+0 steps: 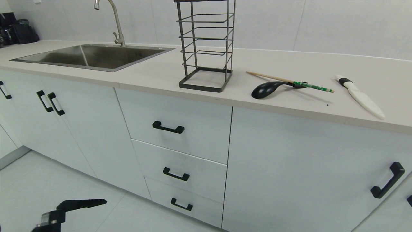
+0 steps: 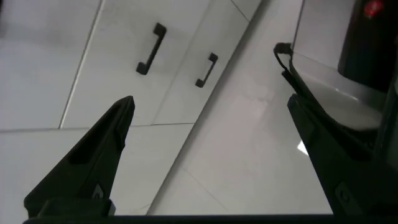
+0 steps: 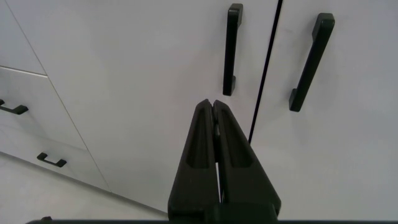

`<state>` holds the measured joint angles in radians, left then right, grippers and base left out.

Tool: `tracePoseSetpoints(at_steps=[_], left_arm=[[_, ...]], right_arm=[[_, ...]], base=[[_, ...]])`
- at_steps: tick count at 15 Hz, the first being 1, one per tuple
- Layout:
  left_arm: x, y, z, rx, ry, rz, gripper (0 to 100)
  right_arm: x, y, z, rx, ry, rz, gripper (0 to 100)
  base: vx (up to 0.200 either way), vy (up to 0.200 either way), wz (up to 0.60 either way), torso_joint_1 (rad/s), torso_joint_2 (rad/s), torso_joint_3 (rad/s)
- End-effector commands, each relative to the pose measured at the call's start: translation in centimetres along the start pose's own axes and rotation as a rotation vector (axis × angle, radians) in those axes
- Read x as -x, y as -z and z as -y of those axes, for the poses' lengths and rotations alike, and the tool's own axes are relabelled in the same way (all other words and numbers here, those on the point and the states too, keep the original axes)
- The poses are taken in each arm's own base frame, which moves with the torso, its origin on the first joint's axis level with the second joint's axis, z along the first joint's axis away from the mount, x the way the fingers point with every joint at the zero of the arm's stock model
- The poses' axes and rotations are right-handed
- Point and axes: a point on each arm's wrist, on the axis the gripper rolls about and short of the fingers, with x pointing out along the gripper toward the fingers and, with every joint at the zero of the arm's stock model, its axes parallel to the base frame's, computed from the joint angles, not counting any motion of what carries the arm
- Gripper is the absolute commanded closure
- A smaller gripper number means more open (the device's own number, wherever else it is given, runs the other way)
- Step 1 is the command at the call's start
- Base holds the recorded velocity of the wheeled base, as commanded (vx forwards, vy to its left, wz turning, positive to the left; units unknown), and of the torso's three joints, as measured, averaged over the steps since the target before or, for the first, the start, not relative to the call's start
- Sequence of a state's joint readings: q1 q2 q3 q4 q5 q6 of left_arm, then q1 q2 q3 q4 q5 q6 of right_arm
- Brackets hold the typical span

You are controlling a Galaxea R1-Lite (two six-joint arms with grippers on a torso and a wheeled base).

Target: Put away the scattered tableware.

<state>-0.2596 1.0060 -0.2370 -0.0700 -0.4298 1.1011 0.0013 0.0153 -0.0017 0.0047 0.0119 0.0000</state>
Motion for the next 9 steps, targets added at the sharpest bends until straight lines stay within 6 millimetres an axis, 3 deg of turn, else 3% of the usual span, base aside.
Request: tracePoseSetpoints(at_steps=[1, 9], left_arm=[[-2.5, -0.2, -0.6, -0.062, 0.141, -0.035, 0], [-9.5, 0.2, -3.6, -0.064, 0.246, -0.152, 0]], right_arm=[[0.0, 0.0, 0.0, 0.0, -0.001, -0.002, 100], [0.0, 0.0, 0.0, 0.0, -0.001, -0.002, 100]], base=[[0.0, 0.0, 0.0, 0.0, 0.0, 0.0], [0.0, 0.0, 0.0, 0.0, 0.0, 0.0]])
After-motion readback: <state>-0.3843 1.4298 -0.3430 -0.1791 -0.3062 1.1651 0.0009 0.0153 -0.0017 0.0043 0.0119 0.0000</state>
